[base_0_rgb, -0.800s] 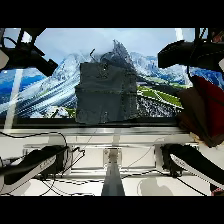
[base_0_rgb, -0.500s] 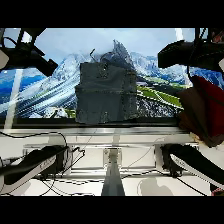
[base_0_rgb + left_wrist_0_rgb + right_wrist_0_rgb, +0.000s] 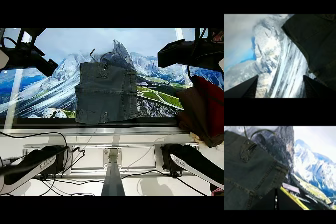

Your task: Fold the clothes and pants, and hang the long-sleeved shirts on hangers.

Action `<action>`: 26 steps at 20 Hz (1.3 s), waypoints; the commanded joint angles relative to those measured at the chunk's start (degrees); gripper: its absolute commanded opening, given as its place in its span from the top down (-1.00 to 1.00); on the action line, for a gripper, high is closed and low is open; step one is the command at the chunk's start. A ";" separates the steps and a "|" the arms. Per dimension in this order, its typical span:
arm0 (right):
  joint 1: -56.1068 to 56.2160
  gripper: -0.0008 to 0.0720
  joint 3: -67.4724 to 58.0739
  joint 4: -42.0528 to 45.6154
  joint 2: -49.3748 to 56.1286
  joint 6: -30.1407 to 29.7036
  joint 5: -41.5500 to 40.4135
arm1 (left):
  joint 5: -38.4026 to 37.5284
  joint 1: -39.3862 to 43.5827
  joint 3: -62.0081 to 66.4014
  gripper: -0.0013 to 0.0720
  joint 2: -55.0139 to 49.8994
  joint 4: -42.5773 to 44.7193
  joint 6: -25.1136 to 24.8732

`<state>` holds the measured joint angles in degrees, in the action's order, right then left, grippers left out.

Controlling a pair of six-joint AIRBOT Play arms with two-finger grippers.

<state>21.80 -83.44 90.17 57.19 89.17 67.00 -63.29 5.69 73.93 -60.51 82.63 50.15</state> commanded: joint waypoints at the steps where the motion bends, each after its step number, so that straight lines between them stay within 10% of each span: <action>1: -0.02 0.85 0.00 5.51 0.35 -0.37 -1.90 | 0.00 -0.02 0.00 -0.70 0.00 -0.81 0.00; 6: -13.57 0.86 3.45 14.21 6.38 -11.61 14.86 | -0.04 -0.02 -0.02 -0.71 0.00 -2.93 0.00; 11: -36.81 0.86 23.78 -27.34 7.23 -29.77 15.74 | -0.94 -0.04 -0.02 -0.70 0.00 -5.11 0.02; 13: -40.70 0.83 33.00 -37.03 7.23 -30.01 12.90 | -2.97 -0.09 -0.02 -0.71 0.00 -5.49 0.04; 16: -38.10 -0.53 45.42 -43.08 7.28 -29.68 6.49 | -4.37 -0.07 -0.02 -0.71 0.00 -13.66 1.11; 26: -20.26 -0.51 60.22 -52.46 12.76 -21.24 -12.70 | -7.67 -9.57 -9.11 -0.70 0.07 -14.38 11.61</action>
<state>-2.33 -24.91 41.12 67.26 65.87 58.57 -69.21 1.34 69.73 -60.49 70.13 57.69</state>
